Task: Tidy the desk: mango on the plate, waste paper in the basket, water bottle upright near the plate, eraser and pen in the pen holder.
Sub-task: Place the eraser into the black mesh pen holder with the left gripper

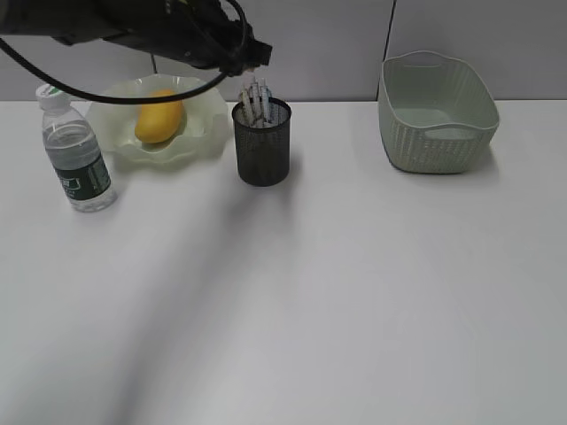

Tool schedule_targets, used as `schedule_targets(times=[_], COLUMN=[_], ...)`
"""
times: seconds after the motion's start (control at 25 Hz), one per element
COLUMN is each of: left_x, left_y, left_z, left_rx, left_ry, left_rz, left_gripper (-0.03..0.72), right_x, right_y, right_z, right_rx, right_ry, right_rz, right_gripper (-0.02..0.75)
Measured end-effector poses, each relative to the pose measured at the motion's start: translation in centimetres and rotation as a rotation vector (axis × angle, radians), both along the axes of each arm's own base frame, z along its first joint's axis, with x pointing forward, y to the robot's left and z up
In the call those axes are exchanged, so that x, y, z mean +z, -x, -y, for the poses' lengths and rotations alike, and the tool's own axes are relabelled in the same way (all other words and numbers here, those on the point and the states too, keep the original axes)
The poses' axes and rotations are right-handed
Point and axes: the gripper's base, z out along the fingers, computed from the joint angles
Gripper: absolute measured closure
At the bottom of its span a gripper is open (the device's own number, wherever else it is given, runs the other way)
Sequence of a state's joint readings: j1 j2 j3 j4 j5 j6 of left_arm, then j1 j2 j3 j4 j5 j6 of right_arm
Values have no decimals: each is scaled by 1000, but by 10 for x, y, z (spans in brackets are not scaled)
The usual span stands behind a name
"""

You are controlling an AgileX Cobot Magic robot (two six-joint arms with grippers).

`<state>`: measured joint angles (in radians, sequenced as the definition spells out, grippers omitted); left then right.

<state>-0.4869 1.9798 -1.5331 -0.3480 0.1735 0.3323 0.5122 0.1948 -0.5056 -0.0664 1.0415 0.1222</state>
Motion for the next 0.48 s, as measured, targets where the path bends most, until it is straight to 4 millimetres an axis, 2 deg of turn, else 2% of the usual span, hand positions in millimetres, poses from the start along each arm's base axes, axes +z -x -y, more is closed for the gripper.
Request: schedule_targets(times=[0.12,0.28,0.36,0.48], left_x=[-24,-41,-43,-41], left_y=[-5,-9,-10,-11], left_z=[4,6,6,6], left_rx=[-1,3,7,15], left_ry=[-21,-34,-32,-23], left_rz=[-40,-66,-59,-36], left_gripper=[390,384,347,209], right_x=[0,0,0,0], right_y=[0,0,0,0], right_z=[0,0,0,0], right_rx=[0,0,0,0], right_ry=[0,0,0,0], right_rz=[-1,-1,-1,-1], right_gripper=[281,281,281,281])
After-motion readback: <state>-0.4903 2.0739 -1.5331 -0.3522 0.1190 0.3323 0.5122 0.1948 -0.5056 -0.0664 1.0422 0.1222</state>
